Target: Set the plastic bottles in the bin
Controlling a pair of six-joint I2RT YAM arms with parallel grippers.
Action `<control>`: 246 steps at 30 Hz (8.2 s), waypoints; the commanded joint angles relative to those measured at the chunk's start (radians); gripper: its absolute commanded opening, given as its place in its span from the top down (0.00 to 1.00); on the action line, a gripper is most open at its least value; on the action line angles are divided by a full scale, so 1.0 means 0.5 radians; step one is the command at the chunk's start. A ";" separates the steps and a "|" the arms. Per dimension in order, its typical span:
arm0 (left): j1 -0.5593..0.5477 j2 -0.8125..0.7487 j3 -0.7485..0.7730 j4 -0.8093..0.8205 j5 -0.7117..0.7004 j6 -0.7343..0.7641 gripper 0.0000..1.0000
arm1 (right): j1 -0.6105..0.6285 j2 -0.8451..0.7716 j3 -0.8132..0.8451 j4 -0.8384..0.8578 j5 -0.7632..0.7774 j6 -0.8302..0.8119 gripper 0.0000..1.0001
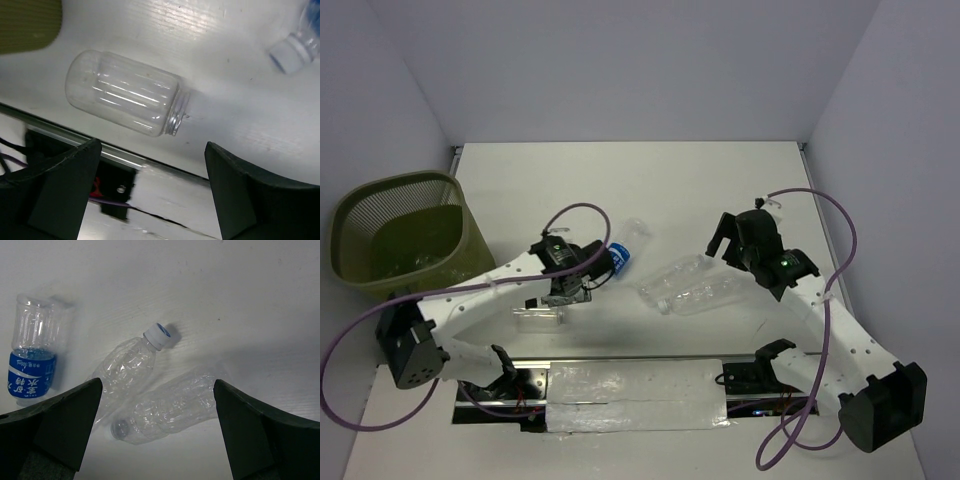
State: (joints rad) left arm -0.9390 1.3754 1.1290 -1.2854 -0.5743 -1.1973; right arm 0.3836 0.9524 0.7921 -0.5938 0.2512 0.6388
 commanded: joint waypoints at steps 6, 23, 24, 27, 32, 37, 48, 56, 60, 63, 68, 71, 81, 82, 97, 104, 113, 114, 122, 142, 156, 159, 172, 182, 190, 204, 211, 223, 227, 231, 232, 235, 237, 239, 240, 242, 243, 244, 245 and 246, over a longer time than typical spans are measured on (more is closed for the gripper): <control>0.221 -0.315 -0.163 0.151 0.155 -0.694 0.01 | 0.009 -0.079 -0.017 -0.040 0.053 -0.014 0.00; 0.709 -0.392 -0.662 0.426 0.553 -1.121 0.01 | 0.012 -0.018 -0.069 0.016 -0.039 -0.041 0.00; 0.715 -0.389 -0.681 0.435 0.563 -1.130 0.01 | 0.009 -0.015 -0.069 0.016 -0.039 -0.044 0.00; 0.743 -0.376 -0.748 0.500 0.554 -1.149 0.01 | 0.009 0.010 -0.081 0.031 -0.048 -0.050 0.00; 0.767 -0.287 -0.810 0.644 0.514 -1.152 0.01 | 0.009 0.068 -0.099 0.059 -0.076 -0.047 0.00; 0.767 -0.101 -0.724 0.647 0.507 -1.094 0.28 | 0.012 0.105 -0.099 0.062 -0.064 -0.050 0.00; 0.366 0.145 0.505 0.466 0.079 -0.030 0.51 | 0.009 0.126 -0.081 0.083 0.010 -0.020 0.00; 0.577 0.317 1.782 0.172 -0.223 0.793 0.50 | 0.018 0.086 -0.056 0.077 -0.024 0.017 0.00; 0.819 0.158 1.973 0.178 -0.207 0.946 0.49 | 0.021 0.040 -0.072 0.071 -0.012 0.014 0.00; 1.055 0.045 1.994 0.135 -0.290 0.968 0.48 | 0.018 0.046 -0.069 0.068 -0.018 0.008 0.00; 1.457 -0.130 1.887 0.116 -0.367 0.986 0.46 | 0.027 0.065 -0.047 0.074 -0.027 0.002 0.00; 1.739 -0.253 1.725 0.144 -0.410 0.974 0.45 | 0.024 0.074 -0.056 0.089 -0.036 0.002 0.00; 2.163 -0.474 1.240 0.208 -0.303 0.904 0.28 | 0.024 0.102 -0.072 0.105 -0.070 -0.004 0.00; 2.163 -0.496 1.206 0.224 -0.287 0.900 0.19 | 0.024 0.105 -0.072 0.108 -0.067 -0.007 0.00; 1.763 -0.494 1.356 0.564 0.210 1.345 0.05 | 0.027 0.126 -0.066 0.144 -0.055 0.038 0.00; 0.692 -0.021 1.424 0.506 0.072 1.403 0.04 | 0.027 0.047 -0.010 0.065 0.071 0.063 0.00; 0.445 0.467 0.927 0.960 0.569 1.401 0.01 | 0.024 -0.168 -0.090 -0.033 0.182 0.094 0.00; 0.442 0.549 0.905 0.981 0.578 1.397 0.01 | 0.027 -0.171 -0.096 -0.040 0.182 0.097 0.00; 0.415 0.986 0.893 1.034 0.489 1.391 0.01 | 0.027 -0.168 -0.121 -0.024 0.130 0.128 0.00; 0.399 1.330 1.110 0.902 0.072 1.367 0.51 | 0.027 -0.125 -0.130 -0.015 0.133 0.137 0.00; 1.064 0.321 1.921 0.564 -0.161 1.443 0.50 | 0.027 -0.079 -0.130 -0.006 0.145 0.161 0.00; 1.233 0.124 1.939 0.632 -0.259 1.499 0.51 | 0.027 -0.079 -0.142 0.025 0.117 0.158 0.00; 2.110 -0.299 1.385 0.708 -0.435 1.312 0.28 | 0.024 -0.027 -0.127 0.040 0.062 0.131 0.00; 2.311 -0.373 1.120 0.825 -0.107 1.324 0.01 | 0.027 -0.015 -0.133 0.055 0.032 0.115 0.00; 1.434 -0.196 1.503 0.709 -0.078 1.554 0.01 | 0.027 -0.002 -0.038 0.009 0.142 0.124 0.00; 0.200 0.403 1.050 1.003 0.573 1.465 0.01 | 0.024 -0.392 -0.087 -0.238 0.274 0.226 0.00; 0.108 0.578 0.985 1.028 0.462 1.450 0.01 | 0.027 -0.561 -0.259 -0.570 0.268 0.872 0.00; 0.108 0.492 0.856 1.009 0.351 1.364 0.00 | 0.027 -0.669 -0.919 0.151 -0.266 1.416 0.00; 0.108 0.483 0.822 1.031 0.366 1.361 0.01 | 0.027 -0.622 -0.918 0.236 -0.229 1.364 0.00; 0.108 0.504 0.828 1.040 0.397 1.345 0.01 | 0.027 -0.570 -0.934 0.374 -0.272 1.352 0.00; 0.108 0.507 0.828 1.040 0.397 1.345 0.01 | 0.024 -0.546 -0.922 0.399 -0.284 1.340 0.00; 0.108 0.513 0.822 1.034 0.382 1.336 0.01 | 0.024 -0.411 -0.873 0.537 -0.346 1.251 0.00; 0.108 0.520 0.819 1.028 0.372 1.333 0.01 | 0.024 -0.292 -0.836 0.598 -0.410 1.125 0.00; 0.108 0.532 0.819 1.015 0.357 1.330 0.01 | 0.034 -0.202 -0.756 0.656 -0.493 0.993 0.00; 0.108 0.541 0.825 1.009 0.354 1.321 0.01 | 0.040 -0.117 -0.723 0.651 -0.490 0.874 0.00; 0.108 0.547 0.819 1.006 0.345 1.312 0.01 | 0.058 -0.037 -0.615 0.596 -0.493 0.766 0.00; 0.108 0.550 0.816 1.006 0.342 1.308 0.01 | 0.076 0.030 -0.587 0.583 -0.493 0.669 0.00; 0.108 0.553 0.819 1.009 0.342 1.305 0.01 | 0.083 0.065 -0.539 0.562 -0.493 0.643 0.00; 0.108 0.556 0.816 1.012 0.345 1.305 0.01 | 0.086 0.095 -0.520 0.546 -0.490 0.613 0.00; 0.108 0.563 0.816 1.009 0.348 1.302 0.01 | 0.092 0.126 -0.511 0.552 -0.493 0.567 0.00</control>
State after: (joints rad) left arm -0.8860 1.6596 1.5349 -0.7910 -0.3866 -0.5285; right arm 0.4160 0.9844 0.4816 -0.3420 0.0139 1.0443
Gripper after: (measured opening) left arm 0.994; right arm 0.997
